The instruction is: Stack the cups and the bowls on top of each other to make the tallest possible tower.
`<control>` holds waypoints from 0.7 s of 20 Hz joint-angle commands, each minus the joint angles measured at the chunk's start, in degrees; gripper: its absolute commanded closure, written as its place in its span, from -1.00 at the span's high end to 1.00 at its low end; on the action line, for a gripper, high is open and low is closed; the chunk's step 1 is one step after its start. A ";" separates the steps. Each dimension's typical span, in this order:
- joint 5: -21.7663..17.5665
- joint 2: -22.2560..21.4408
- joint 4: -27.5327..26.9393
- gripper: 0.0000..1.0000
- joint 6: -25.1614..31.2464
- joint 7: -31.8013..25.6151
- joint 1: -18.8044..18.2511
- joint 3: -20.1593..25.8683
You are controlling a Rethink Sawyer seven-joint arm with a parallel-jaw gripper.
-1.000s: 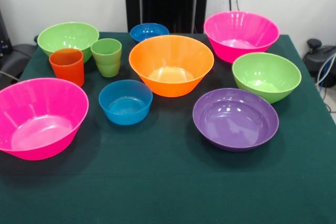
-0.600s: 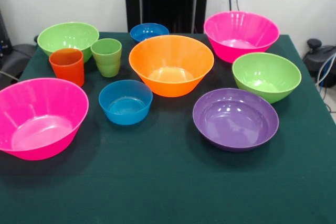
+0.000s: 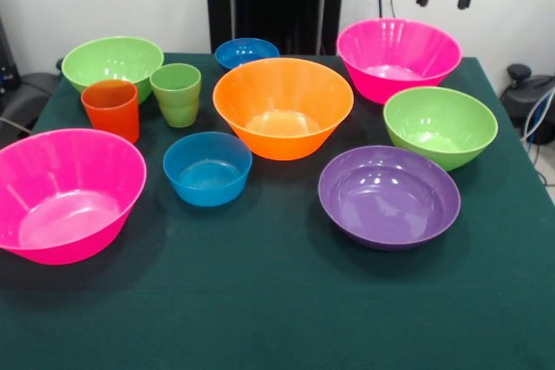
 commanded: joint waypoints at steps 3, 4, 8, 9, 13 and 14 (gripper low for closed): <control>0.43 4.55 6.61 1.00 -9.45 11.19 -0.70 4.19; 0.40 4.86 6.69 1.00 -10.17 11.12 -0.98 4.54; -0.17 6.66 7.01 1.00 -14.08 10.78 -2.55 6.07; -0.34 7.28 7.03 1.00 -15.40 10.91 -2.80 6.37; -0.59 8.75 6.94 1.00 -18.89 11.12 -3.14 7.19; -0.58 9.05 6.78 1.00 -19.35 11.10 -3.15 7.27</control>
